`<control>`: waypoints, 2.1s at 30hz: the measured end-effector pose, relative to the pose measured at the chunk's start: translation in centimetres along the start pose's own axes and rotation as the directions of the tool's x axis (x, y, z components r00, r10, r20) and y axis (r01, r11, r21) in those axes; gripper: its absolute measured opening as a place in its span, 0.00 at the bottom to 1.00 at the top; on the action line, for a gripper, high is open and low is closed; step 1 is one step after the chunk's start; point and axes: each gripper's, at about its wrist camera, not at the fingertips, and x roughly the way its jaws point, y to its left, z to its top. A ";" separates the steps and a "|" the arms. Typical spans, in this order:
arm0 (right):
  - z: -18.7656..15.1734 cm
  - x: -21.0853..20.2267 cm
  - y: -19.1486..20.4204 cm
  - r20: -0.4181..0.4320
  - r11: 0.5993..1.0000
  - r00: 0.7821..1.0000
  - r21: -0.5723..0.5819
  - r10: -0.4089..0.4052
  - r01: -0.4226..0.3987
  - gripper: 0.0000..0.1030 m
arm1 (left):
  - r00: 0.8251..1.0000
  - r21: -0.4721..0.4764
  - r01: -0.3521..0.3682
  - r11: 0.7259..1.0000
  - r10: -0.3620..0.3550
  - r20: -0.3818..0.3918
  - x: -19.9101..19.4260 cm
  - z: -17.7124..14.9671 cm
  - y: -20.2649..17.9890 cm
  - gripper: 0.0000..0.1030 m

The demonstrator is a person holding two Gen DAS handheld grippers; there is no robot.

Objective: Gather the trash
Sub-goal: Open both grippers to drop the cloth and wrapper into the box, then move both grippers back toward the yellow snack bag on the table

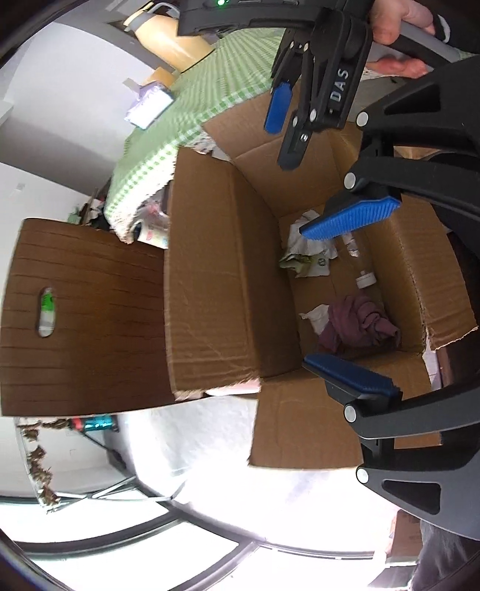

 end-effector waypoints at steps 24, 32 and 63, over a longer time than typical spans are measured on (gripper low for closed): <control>-6.1 -19.5 -5.8 0.608 0.953 0.736 0.232 -0.297 0.193 0.84 | 0.811 0.059 -0.043 0.997 0.000 0.585 -12.6 -1.1 -7.4 0.93; -12.2 -24.4 -12.4 0.524 0.847 0.677 0.430 -0.517 0.314 0.84 | 0.805 0.204 0.038 0.978 -0.151 0.573 -12.6 -1.6 -15.3 0.93; -42.6 -34.8 -29.4 0.018 0.373 0.726 0.866 -0.688 0.332 0.85 | 0.747 0.668 0.507 0.545 -0.665 -0.025 -8.8 -15.0 -45.7 0.93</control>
